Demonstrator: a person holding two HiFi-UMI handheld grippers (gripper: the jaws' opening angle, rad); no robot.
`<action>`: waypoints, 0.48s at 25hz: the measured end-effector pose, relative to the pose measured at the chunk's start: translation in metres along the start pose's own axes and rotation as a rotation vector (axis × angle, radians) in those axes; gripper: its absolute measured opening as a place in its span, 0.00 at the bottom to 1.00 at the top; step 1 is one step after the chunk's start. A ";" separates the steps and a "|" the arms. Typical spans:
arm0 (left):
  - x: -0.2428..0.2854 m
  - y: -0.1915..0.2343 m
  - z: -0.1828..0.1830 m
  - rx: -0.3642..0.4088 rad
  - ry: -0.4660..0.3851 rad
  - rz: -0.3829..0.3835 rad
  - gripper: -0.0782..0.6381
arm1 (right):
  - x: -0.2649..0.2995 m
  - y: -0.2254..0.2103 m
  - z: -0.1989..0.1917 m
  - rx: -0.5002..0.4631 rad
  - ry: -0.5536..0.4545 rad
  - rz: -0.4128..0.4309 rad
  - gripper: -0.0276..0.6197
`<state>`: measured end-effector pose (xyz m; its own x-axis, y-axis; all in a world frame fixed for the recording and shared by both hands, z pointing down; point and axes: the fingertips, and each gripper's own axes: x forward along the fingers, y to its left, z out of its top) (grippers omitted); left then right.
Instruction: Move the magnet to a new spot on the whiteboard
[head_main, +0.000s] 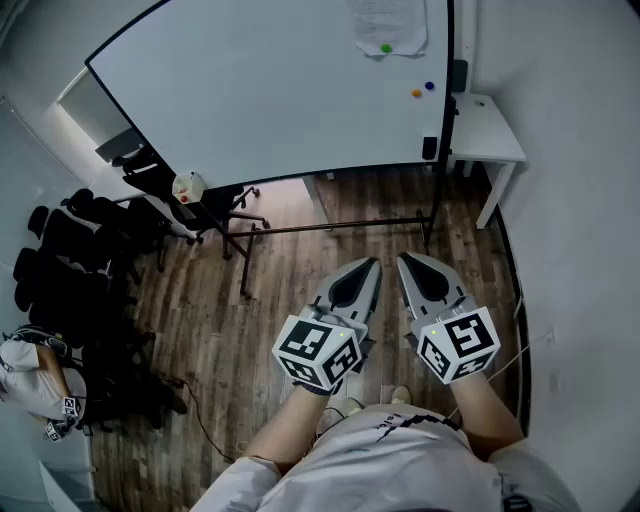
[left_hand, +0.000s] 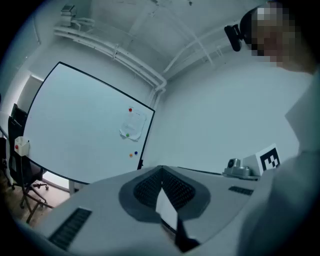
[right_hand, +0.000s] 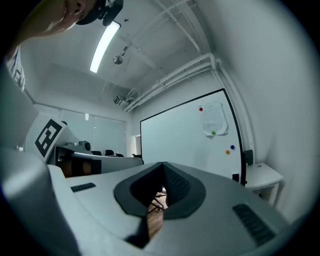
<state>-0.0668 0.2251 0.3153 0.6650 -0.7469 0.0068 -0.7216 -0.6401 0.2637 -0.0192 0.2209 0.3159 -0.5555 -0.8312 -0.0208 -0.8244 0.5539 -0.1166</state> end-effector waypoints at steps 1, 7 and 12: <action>0.001 -0.002 -0.001 0.000 -0.001 0.001 0.12 | -0.001 -0.001 0.000 -0.001 0.000 0.002 0.06; 0.006 -0.009 -0.005 0.005 -0.003 0.006 0.12 | -0.007 -0.007 0.001 -0.006 -0.006 0.011 0.06; 0.013 -0.008 -0.005 0.004 0.000 0.021 0.12 | -0.006 -0.012 0.006 0.011 -0.007 0.043 0.06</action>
<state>-0.0510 0.2215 0.3176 0.6498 -0.7601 0.0117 -0.7360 -0.6252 0.2595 -0.0054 0.2190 0.3111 -0.5894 -0.8072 -0.0325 -0.7987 0.5883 -0.1263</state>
